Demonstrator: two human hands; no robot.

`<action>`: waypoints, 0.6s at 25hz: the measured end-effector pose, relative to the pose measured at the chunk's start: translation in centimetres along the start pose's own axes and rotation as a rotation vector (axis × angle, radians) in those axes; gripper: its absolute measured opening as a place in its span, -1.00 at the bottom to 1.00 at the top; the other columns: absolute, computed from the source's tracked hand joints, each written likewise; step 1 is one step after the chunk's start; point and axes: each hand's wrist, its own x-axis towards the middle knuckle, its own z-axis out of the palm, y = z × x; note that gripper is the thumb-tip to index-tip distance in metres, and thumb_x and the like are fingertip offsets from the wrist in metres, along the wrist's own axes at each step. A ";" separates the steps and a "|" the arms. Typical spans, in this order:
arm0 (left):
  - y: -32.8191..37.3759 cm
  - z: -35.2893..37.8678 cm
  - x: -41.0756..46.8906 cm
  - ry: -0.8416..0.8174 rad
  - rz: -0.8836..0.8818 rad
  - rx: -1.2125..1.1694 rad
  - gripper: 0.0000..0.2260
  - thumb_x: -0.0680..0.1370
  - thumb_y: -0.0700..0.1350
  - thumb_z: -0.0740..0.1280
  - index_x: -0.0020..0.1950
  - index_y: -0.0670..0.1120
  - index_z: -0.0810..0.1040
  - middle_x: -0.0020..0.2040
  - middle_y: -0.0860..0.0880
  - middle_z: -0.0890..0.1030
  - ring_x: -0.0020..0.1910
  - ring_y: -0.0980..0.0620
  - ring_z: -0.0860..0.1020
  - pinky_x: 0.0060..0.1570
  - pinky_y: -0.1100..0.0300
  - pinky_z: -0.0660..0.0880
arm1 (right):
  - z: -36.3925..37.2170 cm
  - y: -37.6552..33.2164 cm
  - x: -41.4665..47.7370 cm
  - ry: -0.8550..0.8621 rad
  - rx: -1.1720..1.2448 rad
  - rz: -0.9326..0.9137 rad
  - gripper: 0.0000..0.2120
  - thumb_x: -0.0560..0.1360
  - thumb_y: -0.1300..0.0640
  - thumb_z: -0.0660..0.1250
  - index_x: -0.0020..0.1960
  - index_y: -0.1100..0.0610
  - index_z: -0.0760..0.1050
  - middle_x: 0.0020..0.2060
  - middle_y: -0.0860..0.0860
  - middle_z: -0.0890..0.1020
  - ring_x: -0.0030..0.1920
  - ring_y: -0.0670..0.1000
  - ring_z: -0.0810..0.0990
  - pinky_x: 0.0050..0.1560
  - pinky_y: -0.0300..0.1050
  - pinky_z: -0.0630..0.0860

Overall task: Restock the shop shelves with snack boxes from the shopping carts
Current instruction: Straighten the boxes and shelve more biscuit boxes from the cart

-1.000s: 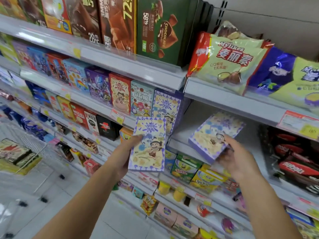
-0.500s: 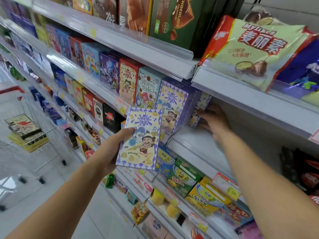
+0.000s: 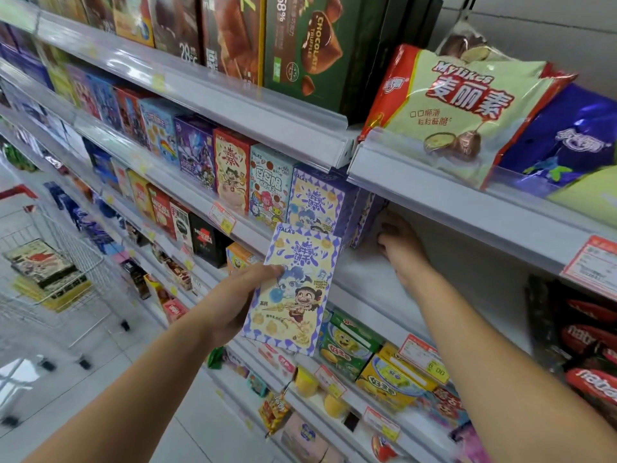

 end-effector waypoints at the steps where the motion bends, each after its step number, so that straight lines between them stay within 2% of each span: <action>1: 0.0 0.3 0.1 -0.012 -0.014 0.011 -0.52 0.40 0.07 0.47 0.25 -0.12 0.57 0.25 -0.17 0.62 0.24 -0.22 0.57 0.34 -0.19 0.41 | -0.3 -0.3 -1.1 0.103 -0.008 0.011 -0.77 0.42 0.31 0.20 -0.11 -0.01 0.47 -0.17 0.08 0.55 -0.19 0.05 0.48 -0.17 -0.12 0.40; 2: 0.2 0.8 0.0 -0.027 -0.027 0.043 -0.49 0.37 0.09 0.50 0.24 -0.12 0.58 0.25 -0.16 0.62 0.25 -0.22 0.57 0.37 -0.20 0.38 | -0.8 -0.7 -3.0 0.175 -0.008 0.029 -0.84 0.50 0.25 0.21 -0.09 0.00 0.45 -0.15 0.12 0.55 -0.23 0.06 0.50 -0.25 -0.14 0.43; 3: 0.2 1.2 0.1 -0.059 -0.034 0.081 -0.46 0.32 0.14 0.55 0.21 -0.10 0.61 0.26 -0.13 0.62 0.27 -0.21 0.55 0.39 -0.21 0.35 | -1.3 -1.0 -5.1 0.177 0.011 0.057 -0.91 0.56 0.16 0.21 -0.07 0.01 0.46 -0.14 0.16 0.57 -0.25 0.06 0.53 -0.32 -0.15 0.44; 4: 0.3 1.7 0.2 -0.077 -0.040 0.116 -0.44 0.25 0.19 0.58 0.16 -0.05 0.65 0.28 -0.09 0.60 0.32 -0.18 0.51 0.42 -0.19 0.31 | -1.8 -1.5 -7.4 0.068 0.035 0.095 -0.88 0.60 0.05 0.19 -0.03 0.02 0.49 -0.14 0.18 0.60 -0.27 0.06 0.57 -0.35 -0.13 0.47; 6: 1.1 3.4 0.3 -0.114 -0.059 0.132 -0.53 0.23 0.20 0.59 0.06 0.05 0.69 0.32 0.02 0.56 0.39 -0.08 0.43 0.46 -0.12 0.26 | -2.9 -2.5 -11.2 -0.265 0.063 0.233 -0.74 0.59 -0.08 0.19 0.08 0.05 0.55 -0.15 0.12 0.67 -0.22 0.07 0.63 -0.28 -0.05 0.54; 7: 1.6 4.5 0.3 -0.139 -0.071 0.133 -0.60 0.28 0.18 0.57 0.05 0.07 0.68 0.29 0.07 0.57 0.38 0.00 0.42 0.46 -0.07 0.26 | -3.5 -2.7 -12.3 -0.357 0.058 0.281 -0.72 0.55 -0.06 0.26 0.13 0.09 0.56 -0.12 0.10 0.69 -0.17 0.09 0.65 -0.26 -0.03 0.58; 8: 2.1 5.6 0.5 -0.168 -0.085 0.146 -0.67 0.37 0.16 0.52 0.08 0.08 0.66 0.23 0.13 0.58 0.34 0.08 0.42 0.44 0.00 0.27 | -4.1 -2.6 -12.8 -0.372 0.046 0.308 -0.69 0.48 0.00 0.34 0.15 0.14 0.55 -0.06 0.13 0.71 -0.14 0.13 0.67 -0.28 -0.04 0.61; 9: 2.4 6.5 1.0 -0.194 -0.075 0.170 -0.72 0.47 0.14 0.45 0.14 0.08 0.62 0.19 0.18 0.57 0.28 0.16 0.43 0.40 0.06 0.29 | -4.7 -2.5 -12.9 -0.325 0.062 0.307 -0.63 0.40 0.05 0.39 0.16 0.18 0.54 -0.03 0.17 0.70 -0.15 0.16 0.67 -0.31 -0.04 0.62; 11: 3.0 7.9 2.0 -0.217 -0.020 0.203 -0.70 0.58 0.12 0.31 0.27 0.07 0.51 0.21 0.14 0.56 0.17 0.20 0.49 0.34 0.12 0.37 | -6.4 -2.1 -11.3 -0.074 0.164 0.276 -0.63 0.36 0.09 0.42 0.13 0.21 0.56 -0.02 0.22 0.69 -0.20 0.19 0.65 -0.32 -0.01 0.62; 13: 2.9 8.2 3.2 -0.181 0.037 0.189 -0.64 0.61 0.09 0.27 0.38 0.02 0.45 0.31 0.01 0.55 0.23 0.13 0.54 0.33 0.11 0.44 | -8.1 -2.1 -8.9 0.152 0.238 0.188 -0.71 0.46 0.15 0.40 0.16 0.19 0.55 -0.04 0.16 0.69 -0.21 0.11 0.64 -0.26 0.00 0.64; 15: 2.2 7.9 3.9 -0.163 0.069 0.157 -0.68 0.63 0.02 0.26 0.38 0.00 0.45 0.33 0.01 0.54 0.31 0.08 0.51 0.32 0.12 0.46 | -8.7 -2.2 -6.3 0.252 0.228 0.098 -0.74 0.52 0.18 0.37 0.20 0.16 0.50 -0.06 0.09 0.65 -0.21 0.00 0.65 -0.26 -0.10 0.66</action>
